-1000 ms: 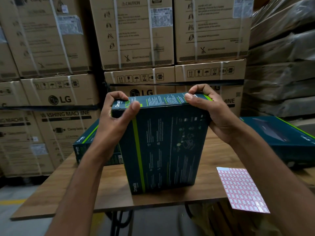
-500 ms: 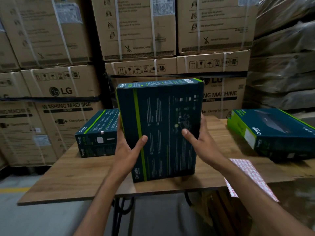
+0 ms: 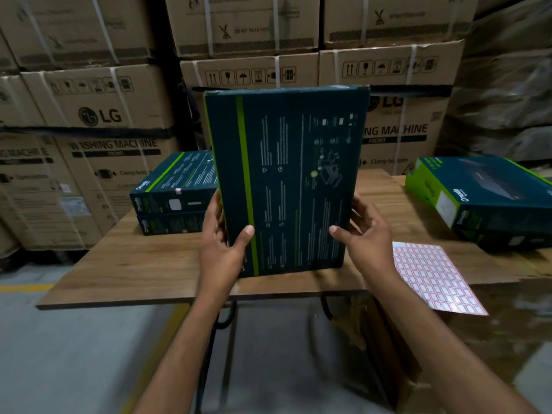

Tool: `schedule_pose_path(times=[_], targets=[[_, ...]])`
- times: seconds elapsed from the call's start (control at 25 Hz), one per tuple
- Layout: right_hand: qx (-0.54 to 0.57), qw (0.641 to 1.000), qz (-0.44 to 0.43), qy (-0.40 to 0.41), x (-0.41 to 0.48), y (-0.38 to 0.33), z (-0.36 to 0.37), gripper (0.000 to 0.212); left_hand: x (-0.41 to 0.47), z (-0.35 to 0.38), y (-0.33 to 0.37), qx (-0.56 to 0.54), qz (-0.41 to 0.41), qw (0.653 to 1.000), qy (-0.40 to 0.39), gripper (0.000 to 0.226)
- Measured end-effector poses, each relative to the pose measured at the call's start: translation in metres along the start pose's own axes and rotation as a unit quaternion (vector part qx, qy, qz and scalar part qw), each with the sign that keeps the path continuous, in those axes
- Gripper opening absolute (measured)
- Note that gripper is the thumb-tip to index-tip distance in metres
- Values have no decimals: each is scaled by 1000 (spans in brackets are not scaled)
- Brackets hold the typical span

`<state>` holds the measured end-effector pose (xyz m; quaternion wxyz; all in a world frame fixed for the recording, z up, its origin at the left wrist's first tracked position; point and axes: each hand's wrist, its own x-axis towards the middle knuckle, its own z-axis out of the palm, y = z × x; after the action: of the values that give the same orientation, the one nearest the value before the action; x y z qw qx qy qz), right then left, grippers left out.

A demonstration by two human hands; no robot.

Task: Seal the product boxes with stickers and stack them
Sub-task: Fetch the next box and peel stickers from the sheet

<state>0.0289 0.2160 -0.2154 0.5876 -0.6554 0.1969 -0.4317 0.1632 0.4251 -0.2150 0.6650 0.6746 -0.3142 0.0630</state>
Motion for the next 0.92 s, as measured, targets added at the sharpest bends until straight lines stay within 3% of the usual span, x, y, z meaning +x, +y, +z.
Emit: schedule_pose_path(times=[0.28, 0.56, 0.68, 0.84, 0.92], targets=[[151, 974, 121, -115, 11, -11, -29, 76, 7, -18, 5, -135, -98, 986, -17, 55], [87, 987, 83, -108, 14, -15, -26, 55, 16, -21, 8, -39, -48, 998, -13, 53], [31, 994, 49, -91, 15, -20, -25, 61, 31, -24, 17, 29, -28, 999, 3, 53], [-32, 995, 78, -54, 11, -22, -26, 56, 48, -22, 16, 108, -76, 991, -17, 41], [-66, 991, 105, -47, 8, -21, -28, 48, 43, -18, 9, 129, -111, 985, -41, 50]])
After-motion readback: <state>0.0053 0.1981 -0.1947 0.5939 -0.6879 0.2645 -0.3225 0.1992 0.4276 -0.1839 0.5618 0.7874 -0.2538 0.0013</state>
